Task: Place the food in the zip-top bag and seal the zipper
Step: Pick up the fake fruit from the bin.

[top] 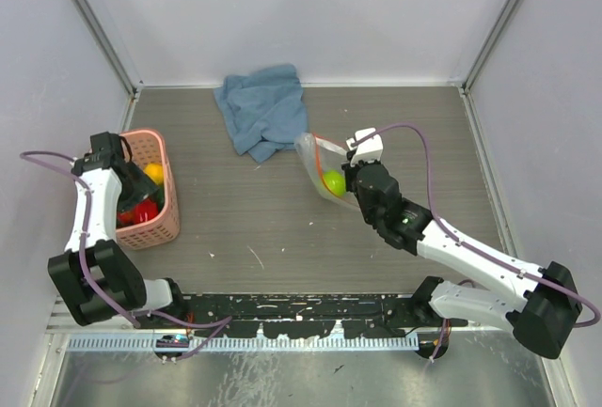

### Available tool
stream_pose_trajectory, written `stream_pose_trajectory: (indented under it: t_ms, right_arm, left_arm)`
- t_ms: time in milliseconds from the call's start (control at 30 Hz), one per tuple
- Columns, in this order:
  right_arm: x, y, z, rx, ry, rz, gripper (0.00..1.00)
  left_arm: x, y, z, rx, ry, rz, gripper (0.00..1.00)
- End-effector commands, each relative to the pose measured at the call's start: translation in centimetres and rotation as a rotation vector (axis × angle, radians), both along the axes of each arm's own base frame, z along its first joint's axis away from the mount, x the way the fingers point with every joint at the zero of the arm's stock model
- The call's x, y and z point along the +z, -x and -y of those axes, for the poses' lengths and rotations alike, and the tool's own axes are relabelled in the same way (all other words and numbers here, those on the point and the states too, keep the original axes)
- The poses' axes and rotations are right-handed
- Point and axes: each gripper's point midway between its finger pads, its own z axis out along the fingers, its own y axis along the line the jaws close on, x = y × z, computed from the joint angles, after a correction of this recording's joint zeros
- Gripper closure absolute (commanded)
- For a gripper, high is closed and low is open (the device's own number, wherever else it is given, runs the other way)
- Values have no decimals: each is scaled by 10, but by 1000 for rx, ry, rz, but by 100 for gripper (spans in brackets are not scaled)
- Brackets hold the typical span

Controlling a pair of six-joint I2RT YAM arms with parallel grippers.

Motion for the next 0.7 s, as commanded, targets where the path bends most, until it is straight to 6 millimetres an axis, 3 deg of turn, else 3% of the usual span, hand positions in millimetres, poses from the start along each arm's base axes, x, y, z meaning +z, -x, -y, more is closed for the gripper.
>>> stream_pose_trajectory:
  t_ms: [0,300,500,667]
  right_arm:
    - [21,2,-1,7,-80,51,99]
    - [24,3,1,4,-88,59,99]
    - [24,3,2,-2,-84,59,99]
    - [23,2,2,-3,-82,57,99]
  left_arm:
    - [-14,1,0,5,19,-46,2]
    - [-36,-7,2,-28,58,-100,2]
    - [-39,-14,3,-48,77,-99,1]
    - [-29,-14,2,-39,53,-46,11]
